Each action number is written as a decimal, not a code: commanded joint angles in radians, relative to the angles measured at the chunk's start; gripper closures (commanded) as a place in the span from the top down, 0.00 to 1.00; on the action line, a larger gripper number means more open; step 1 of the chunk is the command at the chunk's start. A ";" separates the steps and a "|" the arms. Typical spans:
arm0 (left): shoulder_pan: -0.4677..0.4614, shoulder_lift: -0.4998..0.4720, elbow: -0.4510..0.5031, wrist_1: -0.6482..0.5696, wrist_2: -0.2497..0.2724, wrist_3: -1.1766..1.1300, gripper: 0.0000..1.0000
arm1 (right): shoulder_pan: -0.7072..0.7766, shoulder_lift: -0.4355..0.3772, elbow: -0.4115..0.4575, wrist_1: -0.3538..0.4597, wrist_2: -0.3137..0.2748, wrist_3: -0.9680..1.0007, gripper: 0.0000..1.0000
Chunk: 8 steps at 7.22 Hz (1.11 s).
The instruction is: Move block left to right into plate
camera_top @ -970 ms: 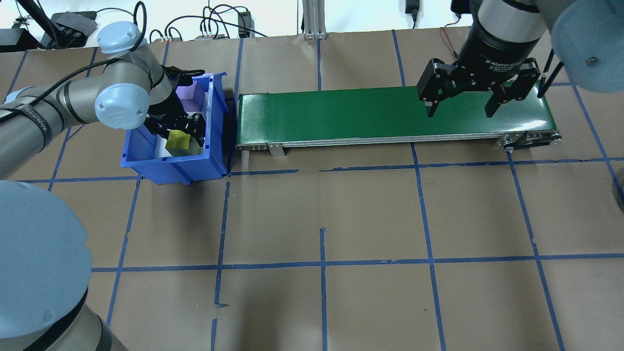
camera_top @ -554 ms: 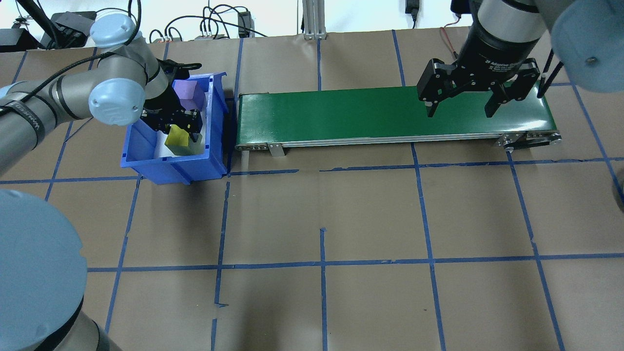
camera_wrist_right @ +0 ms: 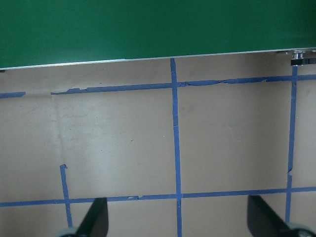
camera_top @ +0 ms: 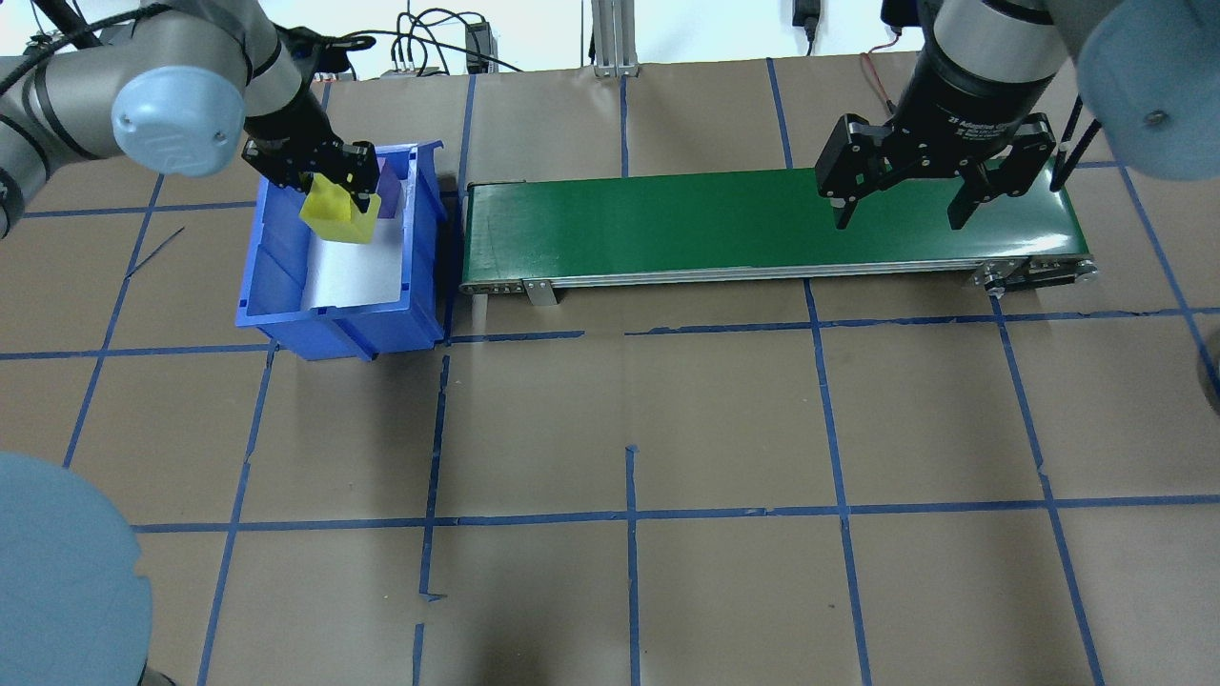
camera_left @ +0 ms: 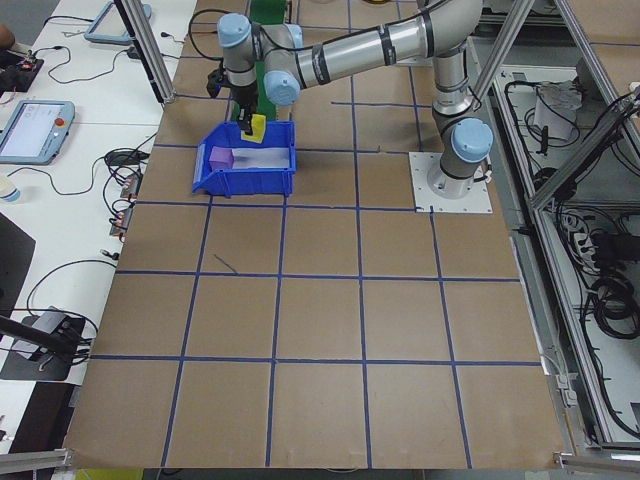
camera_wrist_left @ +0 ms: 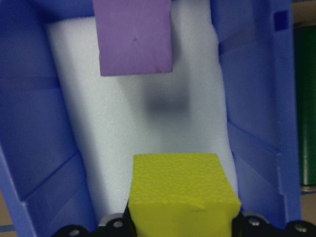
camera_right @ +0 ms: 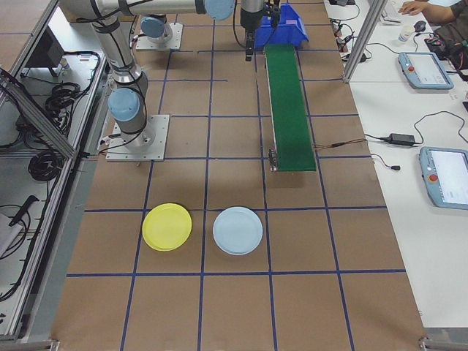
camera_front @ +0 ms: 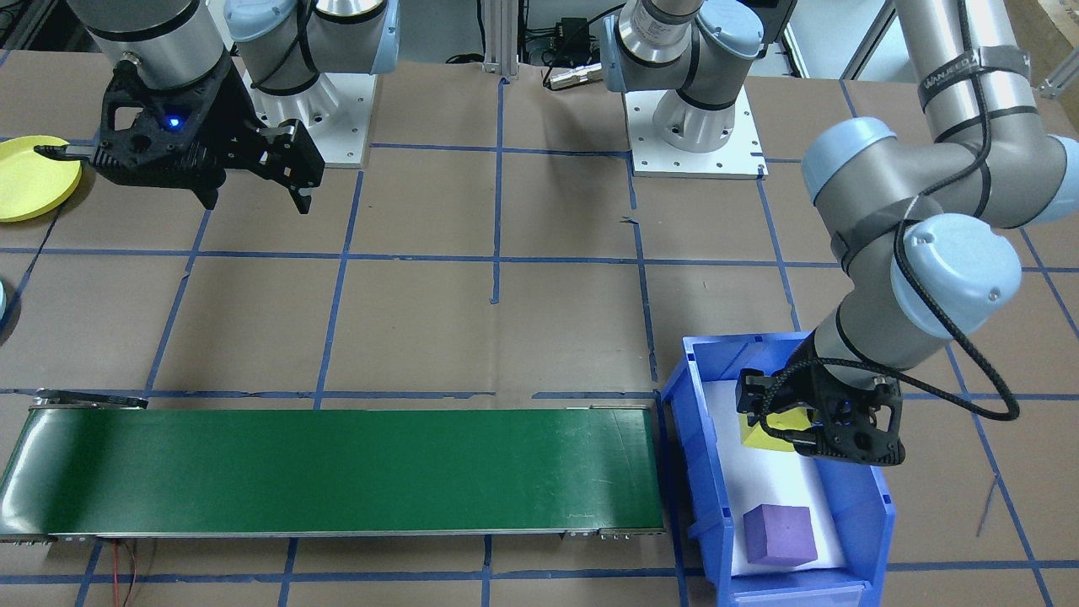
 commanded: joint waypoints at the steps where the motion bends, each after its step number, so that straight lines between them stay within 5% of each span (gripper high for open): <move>1: -0.135 -0.047 0.050 0.042 -0.008 -0.183 0.37 | 0.000 0.000 0.000 0.001 0.000 0.001 1.00; 4: -0.265 -0.116 -0.032 0.117 -0.002 -0.179 0.42 | 0.000 0.000 0.000 -0.001 0.000 0.001 1.00; 5: -0.265 -0.115 -0.045 0.161 0.004 -0.171 0.80 | 0.000 0.000 0.000 -0.001 0.000 0.001 1.00; 6: -0.263 -0.110 -0.034 0.177 0.006 -0.156 1.00 | 0.000 0.000 0.000 -0.001 -0.002 -0.001 1.00; 8: -0.216 -0.024 -0.028 0.150 0.009 -0.112 1.00 | -0.005 0.003 0.000 -0.002 -0.003 -0.021 1.00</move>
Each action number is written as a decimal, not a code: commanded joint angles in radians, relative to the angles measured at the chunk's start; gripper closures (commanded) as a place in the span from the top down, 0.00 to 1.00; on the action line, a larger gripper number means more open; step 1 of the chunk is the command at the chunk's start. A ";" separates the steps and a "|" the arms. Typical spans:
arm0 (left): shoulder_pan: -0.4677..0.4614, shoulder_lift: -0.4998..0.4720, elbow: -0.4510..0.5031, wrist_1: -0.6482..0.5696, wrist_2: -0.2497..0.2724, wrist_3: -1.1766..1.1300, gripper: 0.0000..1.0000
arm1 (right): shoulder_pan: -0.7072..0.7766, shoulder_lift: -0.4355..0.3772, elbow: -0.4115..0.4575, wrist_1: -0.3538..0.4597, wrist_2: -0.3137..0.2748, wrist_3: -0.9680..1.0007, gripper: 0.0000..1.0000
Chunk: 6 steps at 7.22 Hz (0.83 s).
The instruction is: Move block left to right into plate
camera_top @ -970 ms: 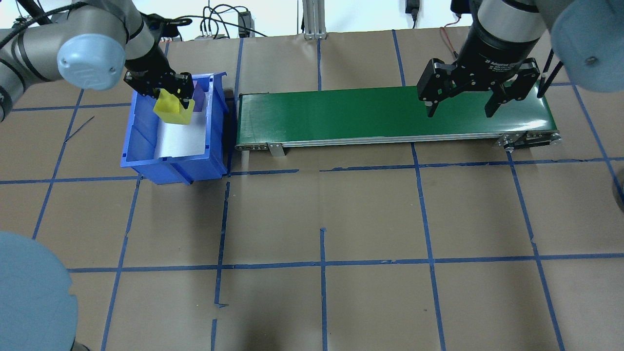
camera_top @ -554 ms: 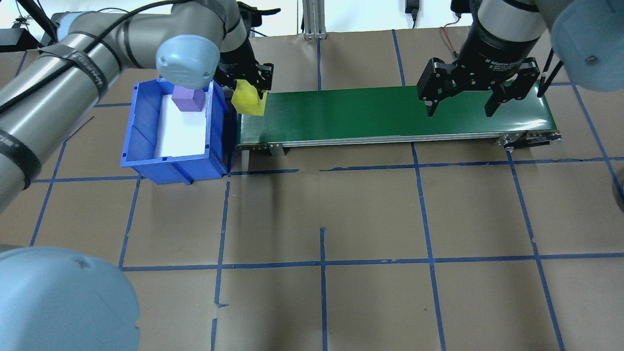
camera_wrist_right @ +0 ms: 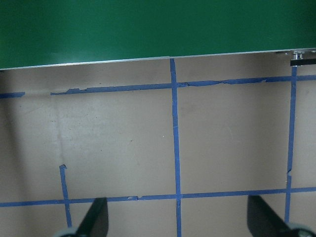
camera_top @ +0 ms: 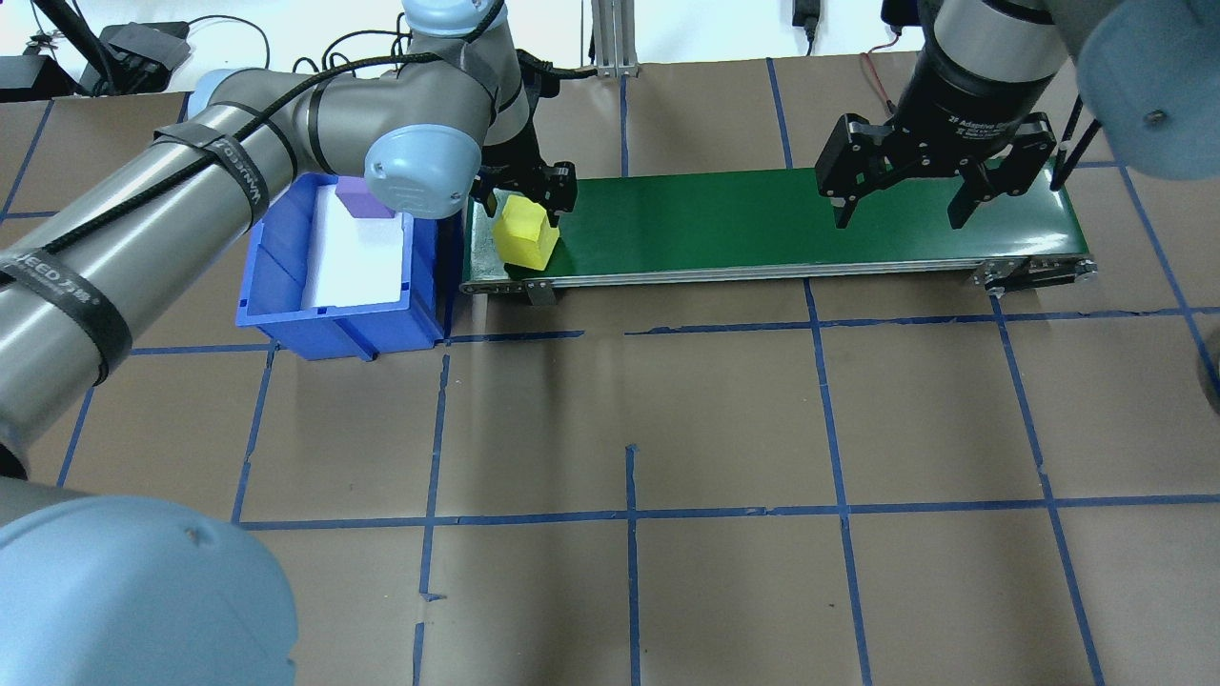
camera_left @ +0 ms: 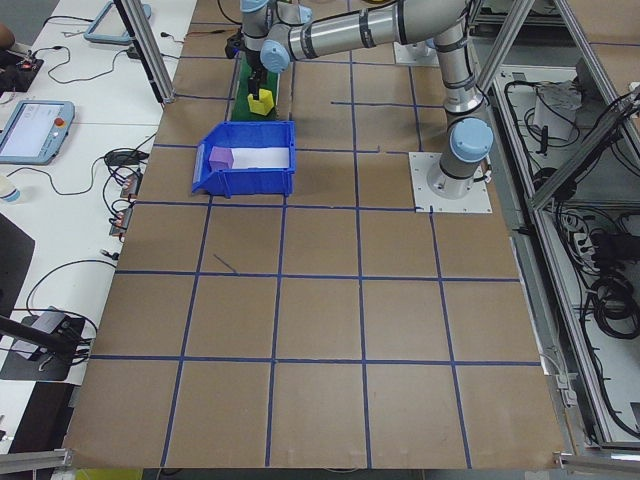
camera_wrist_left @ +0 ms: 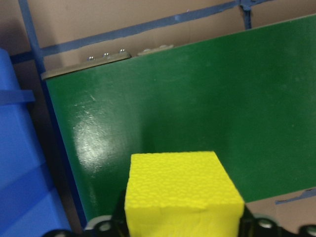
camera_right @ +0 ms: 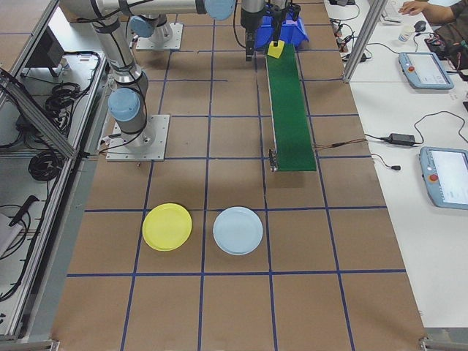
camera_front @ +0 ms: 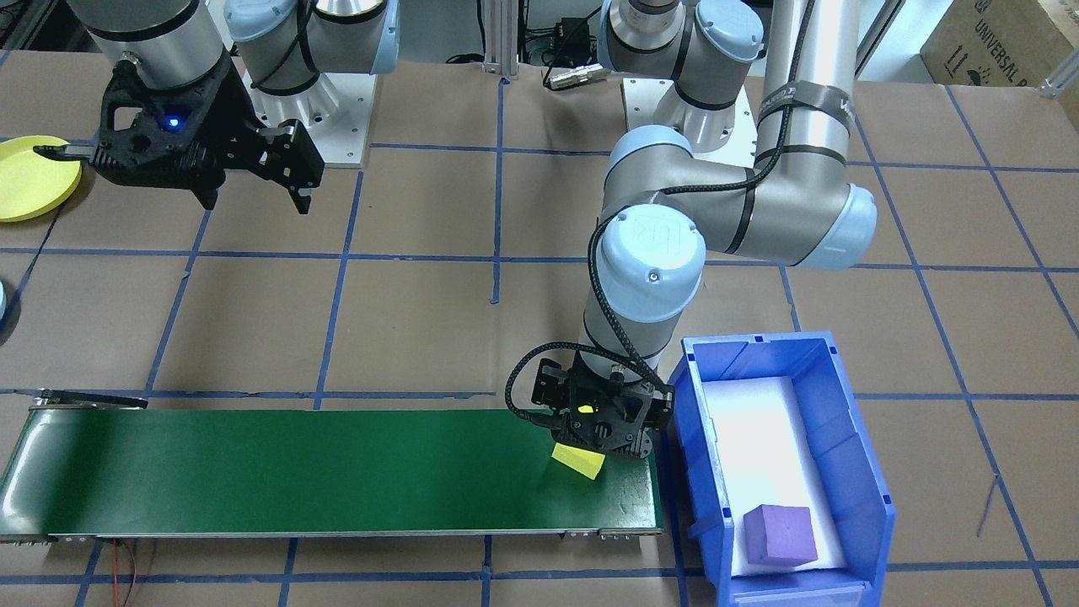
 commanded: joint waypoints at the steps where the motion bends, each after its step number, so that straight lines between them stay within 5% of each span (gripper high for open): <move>1: 0.095 0.077 -0.005 -0.027 0.001 0.023 1.00 | -0.032 0.001 -0.001 0.005 0.009 -0.049 1.00; 3: 0.228 0.079 -0.024 -0.019 -0.006 0.096 1.00 | -0.088 0.001 -0.002 0.013 0.005 -0.060 1.00; 6: 0.322 -0.051 0.022 0.118 -0.013 0.165 1.00 | -0.285 0.010 -0.008 0.002 0.058 -0.191 1.00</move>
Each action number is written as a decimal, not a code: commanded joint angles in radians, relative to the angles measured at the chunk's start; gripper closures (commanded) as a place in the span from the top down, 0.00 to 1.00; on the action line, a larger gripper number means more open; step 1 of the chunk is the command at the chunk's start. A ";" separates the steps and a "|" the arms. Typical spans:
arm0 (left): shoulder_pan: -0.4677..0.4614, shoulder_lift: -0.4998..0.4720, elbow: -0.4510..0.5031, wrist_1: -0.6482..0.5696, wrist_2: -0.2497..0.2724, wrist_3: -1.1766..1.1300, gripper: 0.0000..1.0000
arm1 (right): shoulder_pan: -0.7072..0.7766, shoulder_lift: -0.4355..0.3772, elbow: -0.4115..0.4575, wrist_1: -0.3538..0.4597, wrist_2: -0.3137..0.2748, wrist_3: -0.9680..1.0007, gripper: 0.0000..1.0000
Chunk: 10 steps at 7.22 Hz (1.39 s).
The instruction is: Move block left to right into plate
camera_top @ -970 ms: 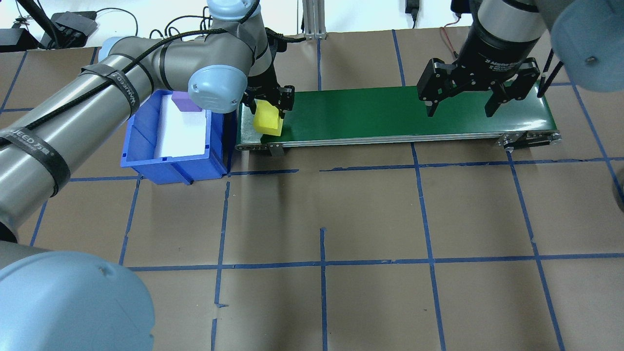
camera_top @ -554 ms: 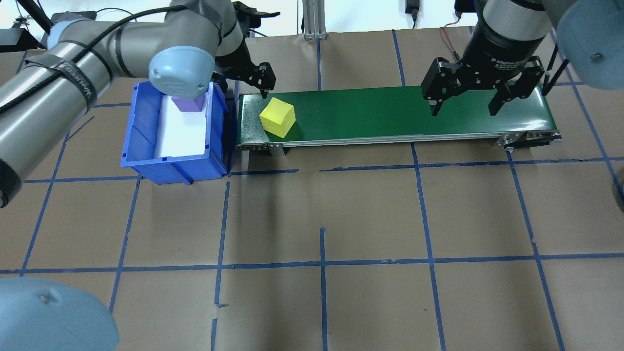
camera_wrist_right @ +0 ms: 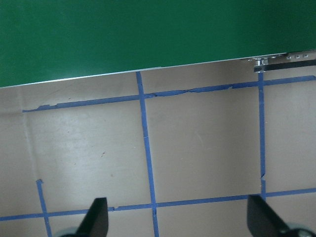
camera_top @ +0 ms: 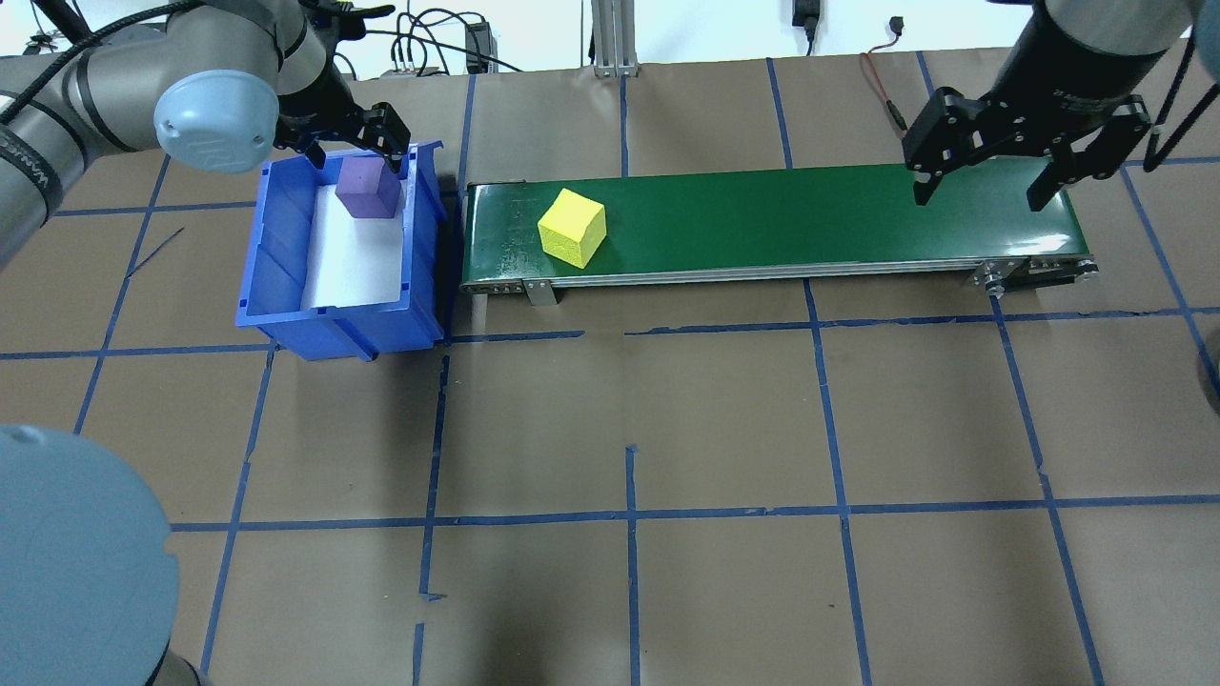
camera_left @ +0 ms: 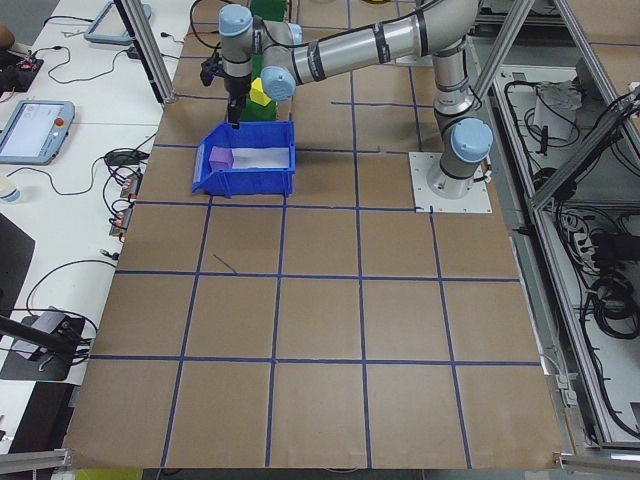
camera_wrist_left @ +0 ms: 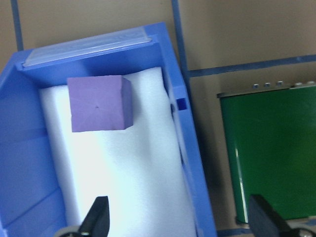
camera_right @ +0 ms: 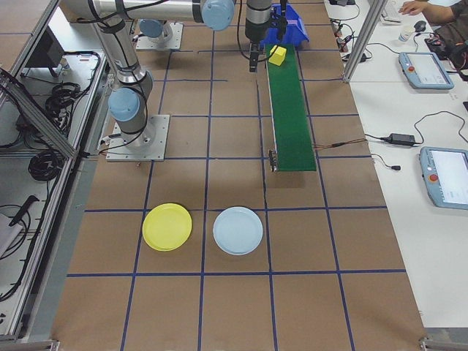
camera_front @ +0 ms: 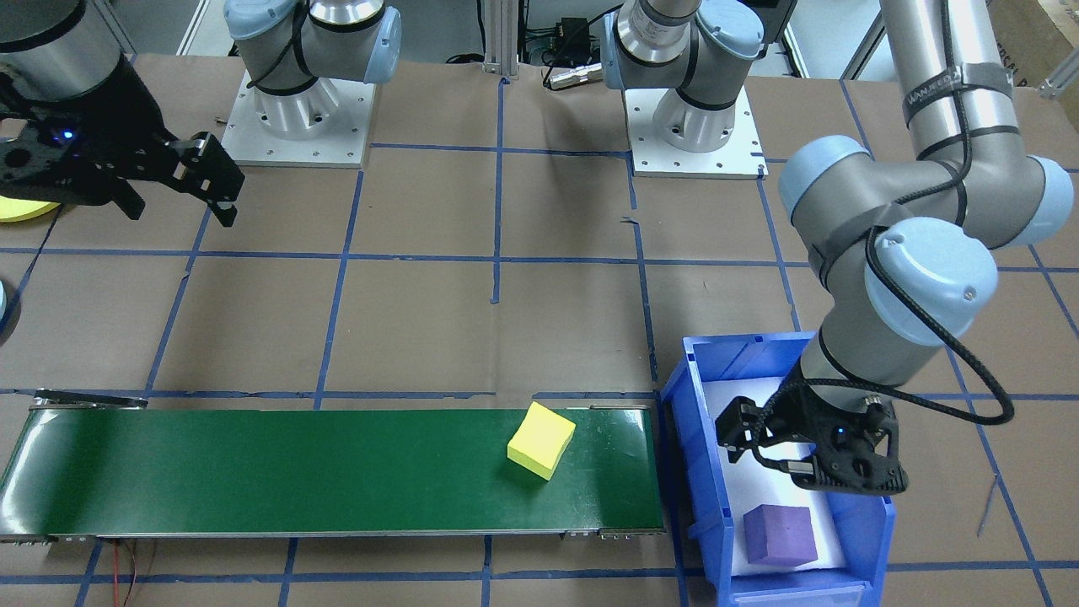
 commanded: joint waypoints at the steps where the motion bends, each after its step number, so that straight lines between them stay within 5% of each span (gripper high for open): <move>1: 0.038 -0.094 0.038 0.074 -0.008 0.028 0.99 | -0.186 0.026 0.000 -0.009 0.073 -0.231 1.00; 2: 0.041 -0.132 0.049 0.112 -0.008 0.066 0.98 | -0.266 0.069 -0.009 -0.012 0.078 -0.260 1.00; 3: 0.041 -0.166 0.043 0.149 -0.007 0.088 0.98 | -0.312 0.104 -0.020 -0.105 0.134 -0.263 1.00; 5: 0.041 -0.211 0.030 0.201 -0.005 0.101 0.93 | -0.317 0.225 -0.017 -0.237 0.141 -0.288 1.00; 6: 0.041 -0.212 0.029 0.204 -0.007 0.102 0.81 | -0.317 0.265 -0.011 -0.283 0.142 -0.280 1.00; 7: 0.041 -0.212 0.024 0.204 -0.007 0.104 0.57 | -0.317 0.308 -0.022 -0.293 0.157 -0.279 1.00; 8: 0.041 -0.203 0.024 0.200 -0.005 0.104 0.50 | -0.317 0.325 -0.012 -0.297 0.232 -0.277 1.00; 10: 0.041 -0.115 0.024 0.079 0.004 0.108 0.41 | -0.317 0.347 0.009 -0.307 0.280 -0.279 1.00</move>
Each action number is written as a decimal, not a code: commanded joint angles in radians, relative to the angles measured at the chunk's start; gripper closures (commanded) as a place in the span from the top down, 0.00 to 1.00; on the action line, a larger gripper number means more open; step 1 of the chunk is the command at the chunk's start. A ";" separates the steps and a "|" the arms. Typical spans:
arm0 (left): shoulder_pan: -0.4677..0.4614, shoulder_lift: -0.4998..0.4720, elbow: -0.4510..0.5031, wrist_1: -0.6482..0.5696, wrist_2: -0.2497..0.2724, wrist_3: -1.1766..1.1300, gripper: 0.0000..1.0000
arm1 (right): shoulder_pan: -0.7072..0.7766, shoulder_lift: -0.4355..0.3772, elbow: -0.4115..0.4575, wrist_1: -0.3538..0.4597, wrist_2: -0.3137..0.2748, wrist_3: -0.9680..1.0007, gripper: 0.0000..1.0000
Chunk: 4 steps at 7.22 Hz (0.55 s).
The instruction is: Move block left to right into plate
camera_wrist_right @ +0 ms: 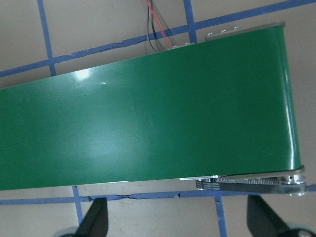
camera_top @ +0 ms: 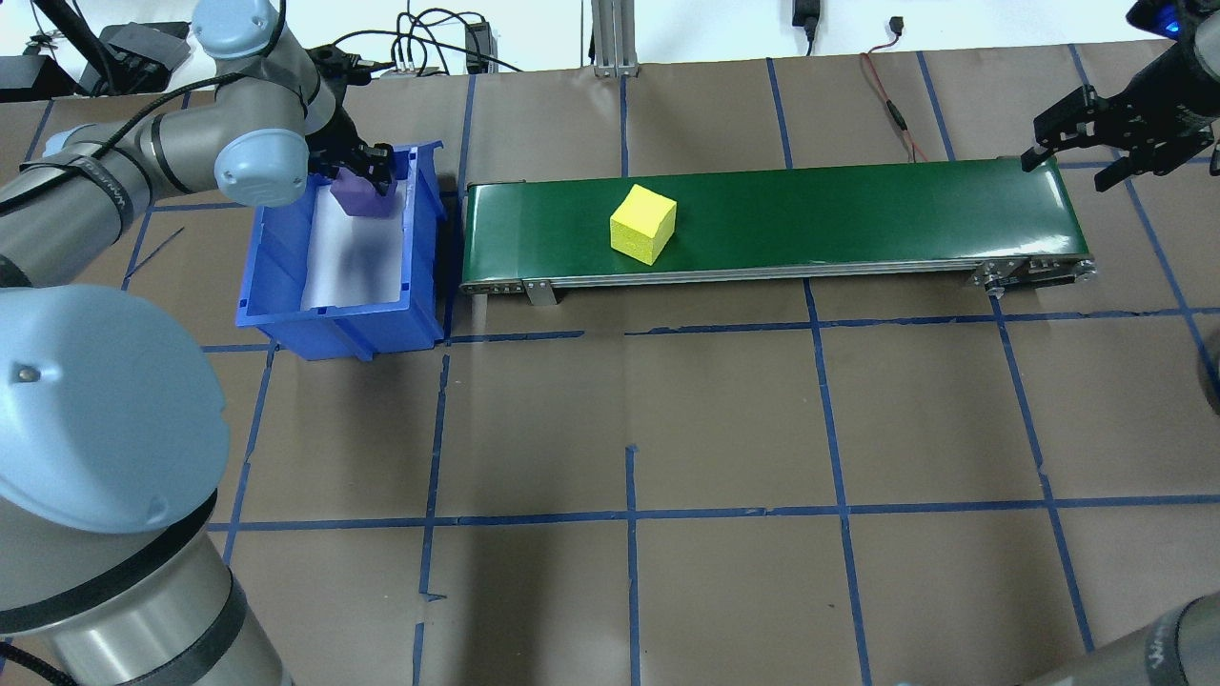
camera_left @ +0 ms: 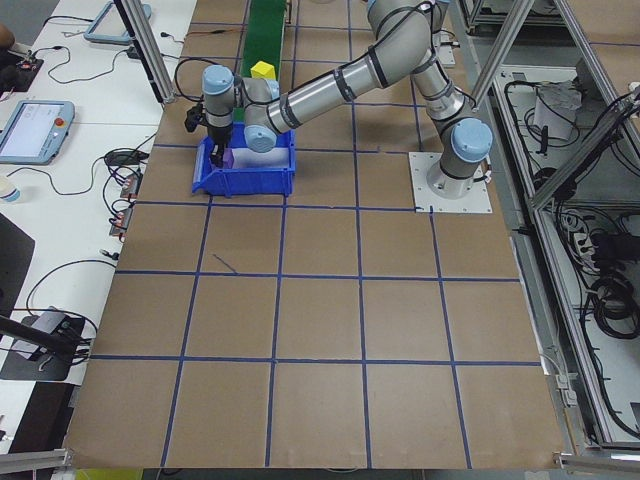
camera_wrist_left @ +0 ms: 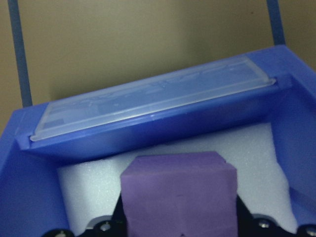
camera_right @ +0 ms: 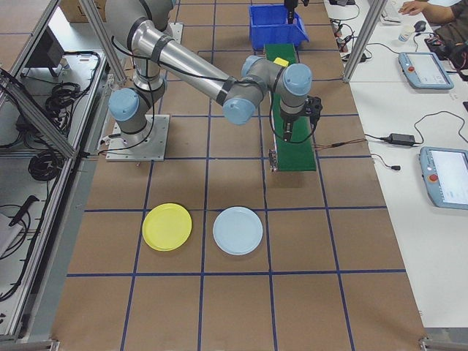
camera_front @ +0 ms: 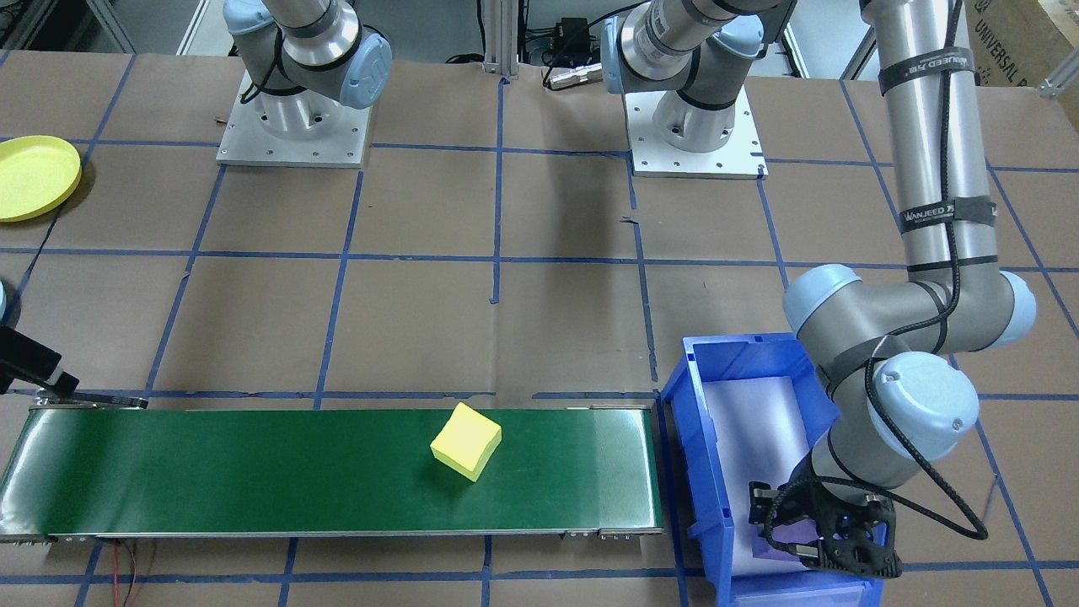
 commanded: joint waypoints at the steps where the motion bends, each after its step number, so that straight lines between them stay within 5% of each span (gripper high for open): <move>1: -0.002 0.136 0.003 -0.184 0.006 0.002 0.41 | 0.000 0.029 0.032 -0.092 0.052 0.003 1.00; 4: -0.094 0.296 -0.003 -0.366 0.009 -0.014 0.42 | 0.000 0.030 0.053 -0.094 0.086 0.001 1.00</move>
